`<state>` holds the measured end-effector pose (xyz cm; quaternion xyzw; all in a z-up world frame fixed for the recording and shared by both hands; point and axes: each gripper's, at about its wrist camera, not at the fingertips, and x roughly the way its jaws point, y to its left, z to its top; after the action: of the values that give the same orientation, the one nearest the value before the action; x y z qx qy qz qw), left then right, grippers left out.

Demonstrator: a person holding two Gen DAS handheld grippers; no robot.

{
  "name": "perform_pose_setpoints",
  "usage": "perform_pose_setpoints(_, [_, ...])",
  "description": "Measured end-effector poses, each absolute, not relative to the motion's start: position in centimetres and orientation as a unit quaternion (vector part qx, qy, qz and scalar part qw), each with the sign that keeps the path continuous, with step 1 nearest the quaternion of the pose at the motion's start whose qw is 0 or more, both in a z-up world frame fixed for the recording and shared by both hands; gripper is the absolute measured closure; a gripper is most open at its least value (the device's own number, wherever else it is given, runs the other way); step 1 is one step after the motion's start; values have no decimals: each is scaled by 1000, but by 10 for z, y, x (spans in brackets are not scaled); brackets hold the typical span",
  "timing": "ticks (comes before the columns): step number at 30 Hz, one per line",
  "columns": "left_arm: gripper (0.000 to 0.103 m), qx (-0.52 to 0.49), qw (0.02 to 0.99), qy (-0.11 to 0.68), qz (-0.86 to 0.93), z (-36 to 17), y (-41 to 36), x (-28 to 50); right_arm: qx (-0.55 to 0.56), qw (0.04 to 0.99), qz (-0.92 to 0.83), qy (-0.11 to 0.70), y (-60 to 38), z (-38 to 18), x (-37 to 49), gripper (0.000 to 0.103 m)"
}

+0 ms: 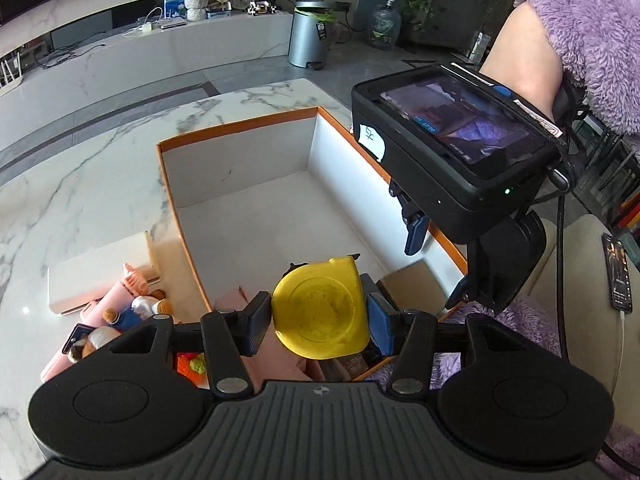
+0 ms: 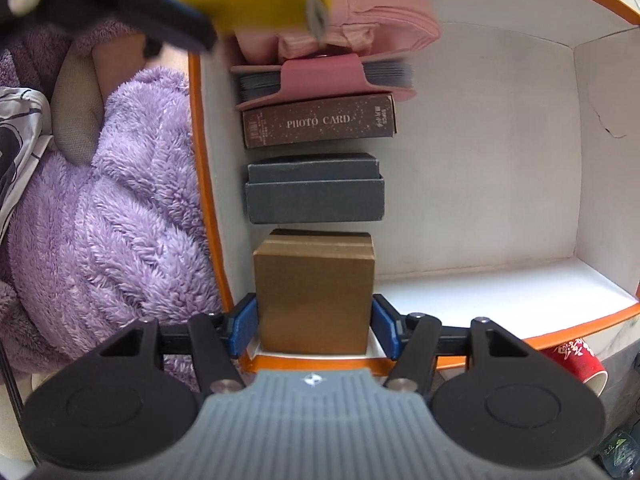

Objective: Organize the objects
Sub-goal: 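Open the right tool to release the cardboard box in the orange box, then lower the yellow tape measure into the orange box and open the left tool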

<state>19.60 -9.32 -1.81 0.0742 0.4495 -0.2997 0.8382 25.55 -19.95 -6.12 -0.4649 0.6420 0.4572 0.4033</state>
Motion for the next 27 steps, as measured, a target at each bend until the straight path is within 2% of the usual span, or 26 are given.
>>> perform_pose_setpoints(6, [43,82,835,447,-310,-20,-106,211,-461,429,464,623,-205,-46,255,42])
perform_pose_setpoints(9, [43,96,838,443,-304,-21,-110,218,-445,477,456,606,-209,-34,265,63])
perform_pose_setpoints(10, [43,100,838,442,-304,-21,-112,221,-444,493,448,599,-211,-33,268,74])
perform_pose_setpoints(14, [43,123,832,442,-311,-28,-123,233,-450,541,426,569,-214,-38,273,85])
perform_pose_setpoints(18, [43,140,826,440,-322,-34,-133,239,-456,554,424,553,-211,-53,274,90])
perform_pose_setpoints(27, [43,150,815,460,-319,-48,-139,252,-428,543,452,564,-206,-70,281,91])
